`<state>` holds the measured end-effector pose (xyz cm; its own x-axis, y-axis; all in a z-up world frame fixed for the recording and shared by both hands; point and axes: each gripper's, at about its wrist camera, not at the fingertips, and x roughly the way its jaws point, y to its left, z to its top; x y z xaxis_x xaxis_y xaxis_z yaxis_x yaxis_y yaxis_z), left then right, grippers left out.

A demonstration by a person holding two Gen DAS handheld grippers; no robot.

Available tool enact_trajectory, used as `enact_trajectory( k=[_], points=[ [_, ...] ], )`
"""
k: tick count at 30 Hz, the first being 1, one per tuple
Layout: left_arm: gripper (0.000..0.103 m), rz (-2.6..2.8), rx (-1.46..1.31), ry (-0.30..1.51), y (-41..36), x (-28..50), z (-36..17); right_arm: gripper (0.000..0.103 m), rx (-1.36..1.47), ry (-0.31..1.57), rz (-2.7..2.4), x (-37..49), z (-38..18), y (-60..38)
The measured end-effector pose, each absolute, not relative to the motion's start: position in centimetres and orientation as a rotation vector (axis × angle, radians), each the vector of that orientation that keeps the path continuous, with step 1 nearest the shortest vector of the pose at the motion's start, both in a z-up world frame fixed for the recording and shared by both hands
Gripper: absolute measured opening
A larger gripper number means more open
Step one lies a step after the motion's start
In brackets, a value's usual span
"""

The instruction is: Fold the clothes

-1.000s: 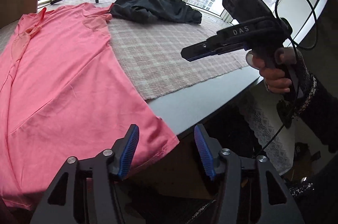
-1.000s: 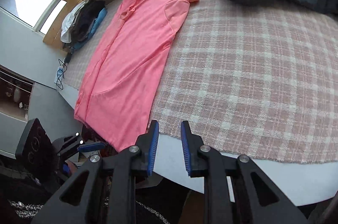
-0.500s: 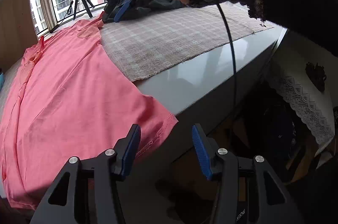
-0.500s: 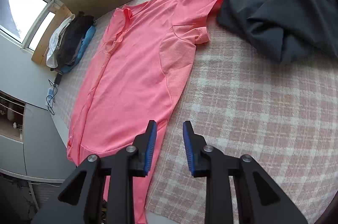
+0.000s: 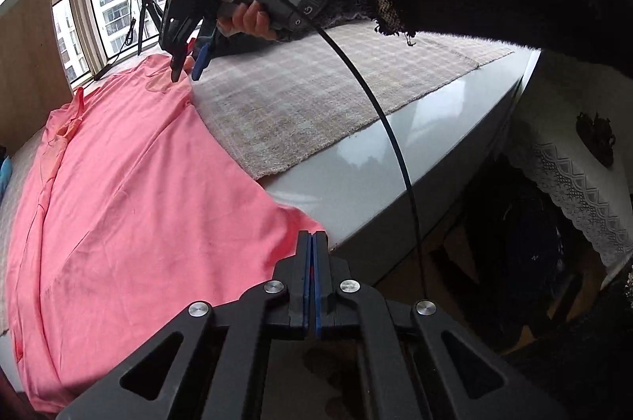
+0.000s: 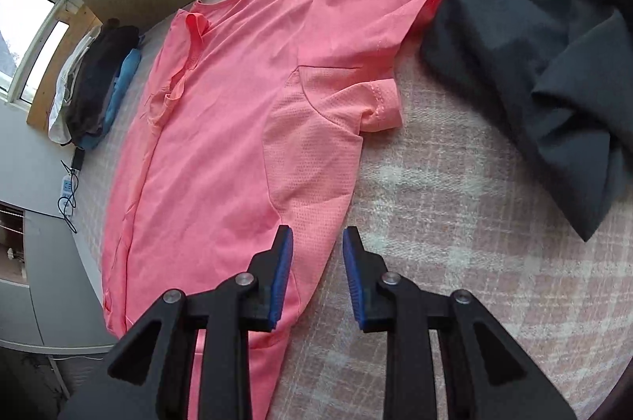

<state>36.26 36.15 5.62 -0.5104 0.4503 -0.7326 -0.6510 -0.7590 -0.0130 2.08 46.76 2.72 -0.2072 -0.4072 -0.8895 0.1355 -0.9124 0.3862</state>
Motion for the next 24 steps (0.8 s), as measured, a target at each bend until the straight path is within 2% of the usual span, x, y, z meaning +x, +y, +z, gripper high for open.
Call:
enact_trajectory(
  k=[2,6,7,8,12,16,19,22,24],
  points=[
    [0.0,2.256,-0.957,0.314,35.9,36.3,6.3,0.031,1.719,-0.322,-2.175,1.8,2.4,46.7],
    [0.0,2.224,-0.919,0.264,35.6,36.5,7.3,0.029,1.684,-0.309,-2.193,1.4,2.5,46.2],
    [0.0,2.202,-0.92,0.253,35.6,36.5,7.5,0.01,1.673,-0.285,-2.211,1.4,2.6,46.0],
    [0.0,2.178,-0.914,0.242,35.5,36.7,7.7,0.002,1.676,-0.246,-2.229,1.5,2.7,45.7],
    [0.0,2.104,-0.904,0.272,35.6,37.4,7.4,0.001,1.563,-0.177,-2.372,2.0,5.2,46.0],
    [0.0,2.072,-0.95,0.299,35.9,37.2,5.9,0.001,1.656,-0.133,-2.325,2.1,3.5,46.0],
    [0.0,2.07,-0.969,0.305,35.9,37.0,5.4,0.004,1.627,-0.265,-2.274,2.5,3.8,47.5],
    [0.0,2.076,-0.963,0.292,35.5,36.9,6.2,0.019,1.548,-0.424,-2.323,2.4,5.3,50.6],
    [0.0,2.085,-0.964,0.291,35.2,36.8,6.7,0.021,1.523,-0.516,-2.372,1.6,6.1,52.9]
  ],
)
